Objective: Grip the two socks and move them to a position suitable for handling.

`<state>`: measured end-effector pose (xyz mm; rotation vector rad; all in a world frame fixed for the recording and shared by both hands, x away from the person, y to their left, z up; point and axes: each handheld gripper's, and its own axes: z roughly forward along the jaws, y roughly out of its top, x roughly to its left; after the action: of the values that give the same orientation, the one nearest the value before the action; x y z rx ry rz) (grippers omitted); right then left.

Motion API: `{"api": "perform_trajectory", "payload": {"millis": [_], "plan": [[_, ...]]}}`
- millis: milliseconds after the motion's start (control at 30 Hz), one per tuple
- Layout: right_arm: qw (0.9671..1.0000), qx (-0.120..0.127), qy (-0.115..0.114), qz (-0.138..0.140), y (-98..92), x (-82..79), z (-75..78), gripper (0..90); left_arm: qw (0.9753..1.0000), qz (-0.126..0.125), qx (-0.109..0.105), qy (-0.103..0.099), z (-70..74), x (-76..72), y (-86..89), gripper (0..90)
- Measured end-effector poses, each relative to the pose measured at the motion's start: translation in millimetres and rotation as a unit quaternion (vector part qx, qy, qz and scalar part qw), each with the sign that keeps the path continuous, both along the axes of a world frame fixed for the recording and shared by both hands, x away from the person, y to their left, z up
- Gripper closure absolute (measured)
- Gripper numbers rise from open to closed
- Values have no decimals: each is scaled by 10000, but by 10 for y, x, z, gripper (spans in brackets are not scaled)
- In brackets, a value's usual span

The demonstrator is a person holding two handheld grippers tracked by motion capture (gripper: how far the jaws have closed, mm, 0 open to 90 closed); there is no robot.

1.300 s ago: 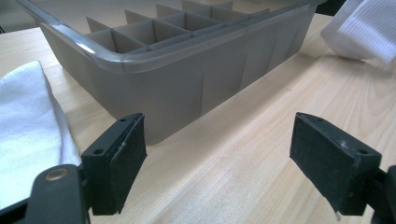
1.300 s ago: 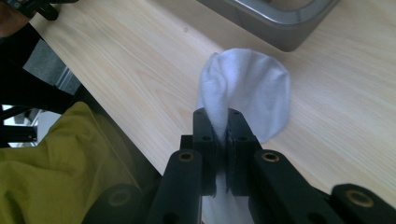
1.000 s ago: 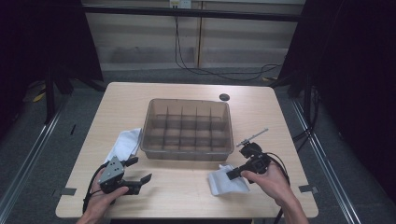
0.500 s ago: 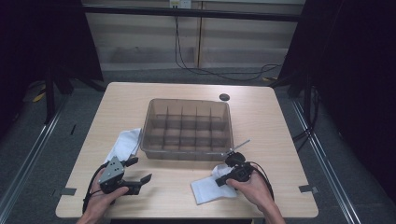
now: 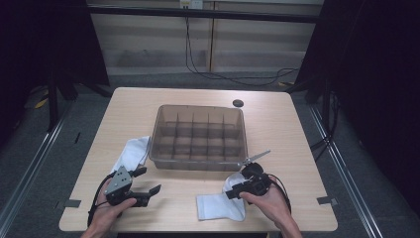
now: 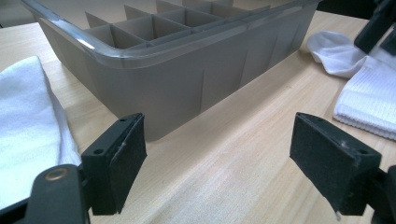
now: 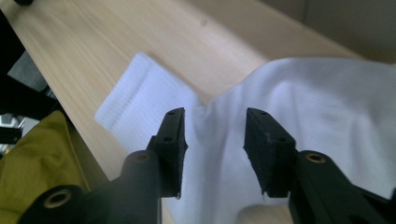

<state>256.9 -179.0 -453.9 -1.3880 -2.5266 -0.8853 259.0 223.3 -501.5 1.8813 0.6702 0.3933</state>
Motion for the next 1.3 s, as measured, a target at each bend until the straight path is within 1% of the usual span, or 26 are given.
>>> {"api": "perform_trajectory", "payload": {"millis": [133,267,367,400,500,567,600,633,700,767,800,833,900,933,1000,1033,1133,1167,1200,1267,1300], "plan": [[9998,78,-157,-116,-87,-1,72,531,10000,-12,8,13,-1,0,3,182],[9990,143,-341,-254,-203,-12,67,469,10000,-18,6,28,-1,1,2,181],[9978,181,-480,-412,-306,-38,79,432,10000,-10,15,29,0,0,1,182],[9968,188,-612,-469,-353,-44,82,416,10000,-11,17,29,0,0,1,181],[9950,117,-758,-635,-447,-62,97,378,10000,6,27,35,0,1,1,181],[9931,74,-868,-782,-513,-68,94,350,10000,8,27,41,-1,1,2,182],[9919,42,-943,-854,-550,-66,86,332,10000,8,29,39,-1,2,2,181],[9901,8,-996,-991,-596,-65,73,305,10000,12,40,41,0,2,4,181],[9875,11,-1050,-1172,-664,-58,49,269,10000,9,30,38,-1,2,2,181],[9836,-24,-1160,-1377,-731,-54,18,228,10000,20,32,41,-1,2,3,181],[9823,-5,-1214,-1430,-762,-55,1,186,10000,21,36,36,-1,3,4,181],[9818,-29,-1279,-1403,-783,-59,-15,134,10000,30,29,39,-1,2,3,181],[9784,-48,-1415,-1505,-826,-64,-46,157,10000,41,29,49,-1,1,4,181],[9767,-89,-1399,-1625,-841,-64,-60,152,10000,57,27,52,-1,1,4,181],[9728,-232,-1486,-1763,-882,-56,-96,149,10000,60,29,50,-2,0,4,181],[9701,-269,-1545,-1852,-910,-49,-119,149,10000,60,36,51,-1,-1,5,180],[9651,-384,-1538,-2083,-963,-36,-165,150,10000,63,32,61,-1,0,5,180],[9630,-446,-1598,-2125,-979,-30,-183,149,9999,75,42,62,0,1,5,180],[9603,-503,-1659,-2186,-993,-24,-200,151,9999,81,28,68,-1,2,5,180],[9559,-622,-1771,-2257,-1010,-10,-229,151,9999,98,14,83,-2,3,6,179],[9513,-653,-1930,-2312,-1022,-9,-242,153,9999,115,17,88,-2,3,7,178]]}}
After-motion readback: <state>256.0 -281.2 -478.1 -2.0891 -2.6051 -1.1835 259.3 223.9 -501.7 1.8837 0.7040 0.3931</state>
